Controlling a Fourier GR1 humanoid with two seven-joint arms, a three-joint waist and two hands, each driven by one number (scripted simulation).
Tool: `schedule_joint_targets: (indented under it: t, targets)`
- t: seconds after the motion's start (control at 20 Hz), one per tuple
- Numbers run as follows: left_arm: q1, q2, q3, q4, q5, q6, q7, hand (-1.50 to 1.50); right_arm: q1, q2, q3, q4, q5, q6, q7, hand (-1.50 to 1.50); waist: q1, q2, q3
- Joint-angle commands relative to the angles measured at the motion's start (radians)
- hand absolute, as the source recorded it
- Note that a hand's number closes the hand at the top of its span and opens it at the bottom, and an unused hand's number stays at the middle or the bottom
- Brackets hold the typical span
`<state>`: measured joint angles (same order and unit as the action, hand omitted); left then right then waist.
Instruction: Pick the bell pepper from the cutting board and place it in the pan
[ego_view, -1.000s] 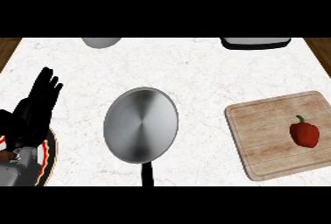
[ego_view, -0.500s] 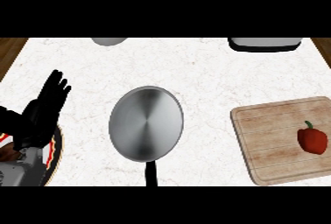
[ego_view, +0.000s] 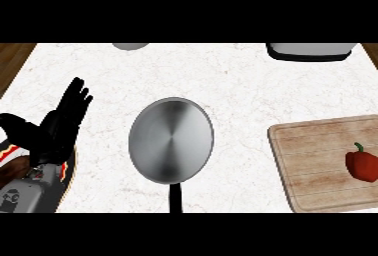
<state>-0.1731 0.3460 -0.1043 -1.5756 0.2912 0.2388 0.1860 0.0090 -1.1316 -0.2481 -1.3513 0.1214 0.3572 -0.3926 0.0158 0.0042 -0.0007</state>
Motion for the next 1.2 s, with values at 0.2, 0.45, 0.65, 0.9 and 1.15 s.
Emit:
schedule_joint_targets:
  t: [0.2, 0.45, 0.65, 0.9, 1.15]
  targets:
    - [0.016, 0.001, 0.030, 0.025, 0.018, -0.044, -0.033, 0.00, -0.012, -0.066, 0.229, -0.078, 0.166, 0.163, 0.166, -1.50, 0.008, 0.001, -0.001]
    - [0.037, -0.006, 0.063, 0.070, 0.009, -0.070, -0.079, 0.00, -0.020, -0.049, 0.232, -0.197, 0.180, 0.253, 0.243, -1.50, -0.021, -0.006, -0.001]
    - [0.012, -0.032, 0.050, 0.041, -0.031, -0.034, -0.038, 0.00, -0.020, -0.010, 0.272, -0.211, 0.321, 0.207, 0.220, -1.50, -0.015, -0.004, 0.001]
    - [0.004, -0.028, 0.065, -0.002, -0.030, -0.027, 0.013, 0.00, 0.009, -0.001, 0.266, -0.357, 0.410, 0.198, 0.371, -1.50, -0.023, -0.006, 0.000]
    - [-0.029, -0.009, 0.114, 0.028, -0.022, -0.091, 0.028, 0.00, -0.028, 0.094, 0.238, -0.381, 0.451, 0.248, 0.396, -1.50, -0.019, -0.005, 0.000]
